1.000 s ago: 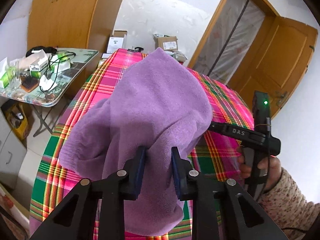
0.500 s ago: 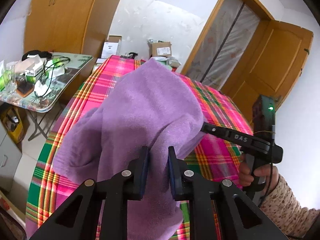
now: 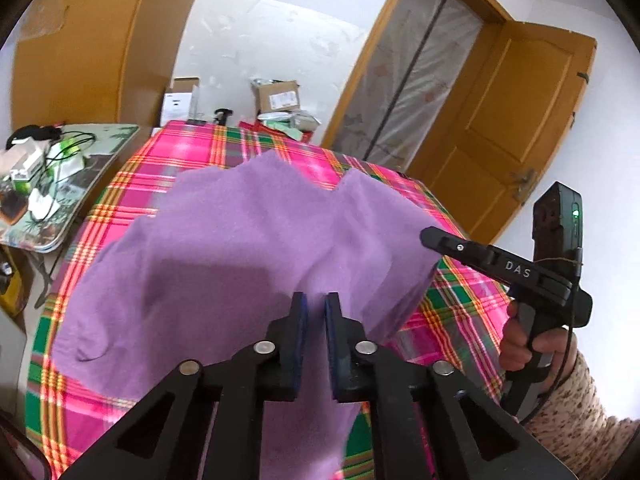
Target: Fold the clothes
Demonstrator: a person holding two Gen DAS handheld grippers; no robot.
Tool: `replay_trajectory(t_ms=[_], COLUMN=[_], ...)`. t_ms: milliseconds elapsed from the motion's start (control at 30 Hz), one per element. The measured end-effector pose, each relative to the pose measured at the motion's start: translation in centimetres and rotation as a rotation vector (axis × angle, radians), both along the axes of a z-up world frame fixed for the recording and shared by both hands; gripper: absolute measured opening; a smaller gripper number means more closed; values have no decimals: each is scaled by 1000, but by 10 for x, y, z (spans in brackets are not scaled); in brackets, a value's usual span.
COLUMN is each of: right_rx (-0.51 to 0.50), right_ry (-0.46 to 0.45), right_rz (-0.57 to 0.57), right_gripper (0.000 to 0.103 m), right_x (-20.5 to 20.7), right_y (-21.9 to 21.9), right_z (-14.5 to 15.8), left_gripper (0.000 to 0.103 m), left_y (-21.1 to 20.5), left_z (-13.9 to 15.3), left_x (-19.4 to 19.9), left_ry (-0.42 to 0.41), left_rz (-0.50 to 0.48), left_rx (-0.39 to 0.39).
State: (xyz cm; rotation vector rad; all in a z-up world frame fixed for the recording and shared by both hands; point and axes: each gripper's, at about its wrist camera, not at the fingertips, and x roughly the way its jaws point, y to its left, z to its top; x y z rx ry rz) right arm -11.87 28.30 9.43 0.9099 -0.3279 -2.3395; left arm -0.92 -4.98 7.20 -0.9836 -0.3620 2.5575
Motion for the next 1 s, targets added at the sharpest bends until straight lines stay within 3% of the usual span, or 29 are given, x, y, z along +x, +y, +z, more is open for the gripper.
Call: replay_trajectory(t_ms=[300, 1000], right_rx=[6, 76], right_ry=[-6, -21], right_rz=[-127, -371], right_gripper=[15, 15], right_x=[2, 9], right_y=[50, 126], right_z=[-3, -22], left_gripper=[9, 9], left_y=[33, 8], left_z=[-11, -25], left_x=[-13, -11], left_ry=[-27, -62], left_rz=[-65, 13], left_rx=[3, -28])
